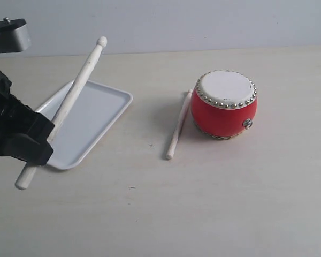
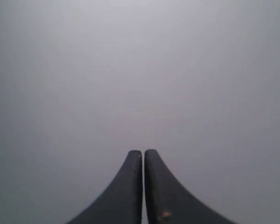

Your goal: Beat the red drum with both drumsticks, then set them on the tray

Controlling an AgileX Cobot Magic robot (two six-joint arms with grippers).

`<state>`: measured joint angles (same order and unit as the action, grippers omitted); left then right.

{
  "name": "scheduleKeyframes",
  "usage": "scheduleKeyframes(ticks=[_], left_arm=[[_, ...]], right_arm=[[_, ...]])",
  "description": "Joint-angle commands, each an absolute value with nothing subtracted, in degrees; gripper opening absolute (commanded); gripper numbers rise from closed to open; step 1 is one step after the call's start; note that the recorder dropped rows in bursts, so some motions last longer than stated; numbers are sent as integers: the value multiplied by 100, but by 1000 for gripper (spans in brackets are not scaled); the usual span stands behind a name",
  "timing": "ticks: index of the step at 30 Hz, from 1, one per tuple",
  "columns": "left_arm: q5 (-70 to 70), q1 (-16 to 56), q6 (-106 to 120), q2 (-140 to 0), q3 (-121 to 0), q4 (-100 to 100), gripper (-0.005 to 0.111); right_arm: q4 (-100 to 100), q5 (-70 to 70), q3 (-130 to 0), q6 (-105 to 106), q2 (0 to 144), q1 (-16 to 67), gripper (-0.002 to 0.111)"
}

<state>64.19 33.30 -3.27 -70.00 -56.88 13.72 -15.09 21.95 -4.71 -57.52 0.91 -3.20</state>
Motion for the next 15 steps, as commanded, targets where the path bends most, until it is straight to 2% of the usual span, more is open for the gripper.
scheduleKeyframes(ticks=[1,5,9,13,15], left_arm=[[6603,3332,-367,-6943,-5668,1458,0],[6528,3332,-367,-6943,-5668,1458,0],[6364,3332,-367,-6943,-5668,1458,0],[6364,3332,-367,-6943,-5668,1442,0],[6364,3332,-367,-6943,-5668,1442,0]], right_arm=[[-1160,1837,-1230,-5633,1088,-310,3],[-687,1851,-2088,-5532,2715,-310,3],[1850,1421,-3038,-5709,4464,-297,3],[4218,62,-3725,-7937,5907,47,3],[4659,-153,-3828,-8136,6396,260,3]])
